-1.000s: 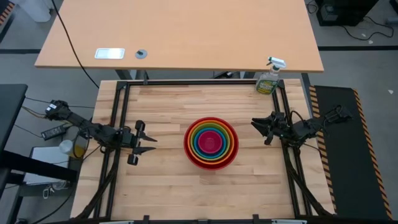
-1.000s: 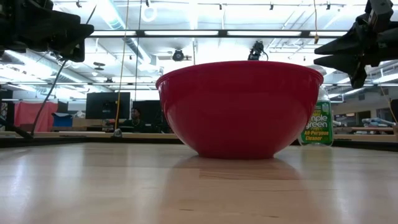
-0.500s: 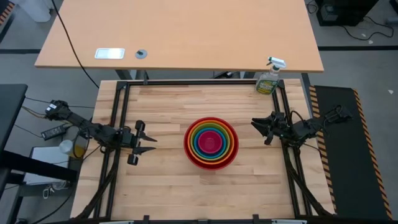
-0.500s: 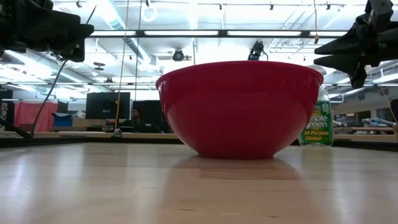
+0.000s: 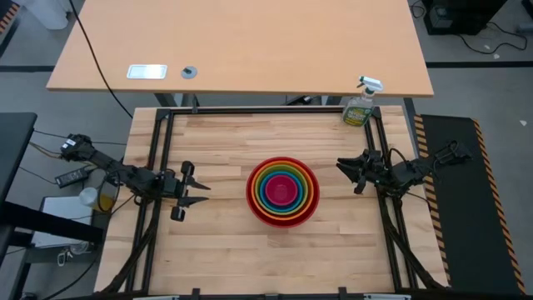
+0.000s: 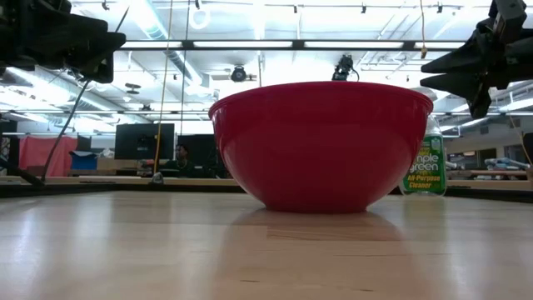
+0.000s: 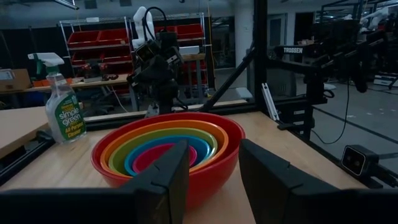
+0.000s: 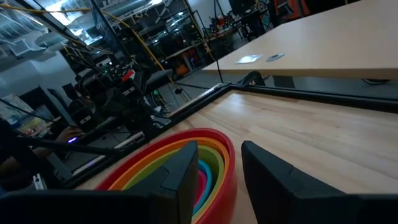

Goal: Nest bowls inside each other
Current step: Return to Home Position

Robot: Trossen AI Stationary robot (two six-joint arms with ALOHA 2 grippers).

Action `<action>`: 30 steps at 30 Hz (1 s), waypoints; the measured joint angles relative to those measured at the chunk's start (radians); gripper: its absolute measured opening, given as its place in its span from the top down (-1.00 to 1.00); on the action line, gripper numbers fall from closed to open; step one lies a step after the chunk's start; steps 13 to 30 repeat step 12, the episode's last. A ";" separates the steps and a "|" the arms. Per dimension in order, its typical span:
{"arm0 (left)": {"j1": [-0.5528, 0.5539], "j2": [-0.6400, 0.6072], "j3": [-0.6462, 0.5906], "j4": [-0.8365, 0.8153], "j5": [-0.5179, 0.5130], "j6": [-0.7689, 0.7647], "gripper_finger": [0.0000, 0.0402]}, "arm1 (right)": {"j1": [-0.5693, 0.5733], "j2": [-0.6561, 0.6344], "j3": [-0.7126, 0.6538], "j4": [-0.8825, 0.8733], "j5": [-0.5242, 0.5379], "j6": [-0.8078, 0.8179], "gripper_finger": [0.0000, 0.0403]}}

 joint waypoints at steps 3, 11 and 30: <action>0.000 0.000 0.000 0.000 0.000 0.000 0.29 | 0.000 0.000 0.000 0.000 0.000 0.000 0.34; 0.000 0.000 0.000 0.000 0.000 -0.003 0.29 | 0.000 0.000 0.000 0.000 0.000 0.000 0.34; 0.000 0.000 0.000 0.000 0.000 -0.006 0.29 | 0.000 0.000 0.000 0.000 0.000 0.000 0.34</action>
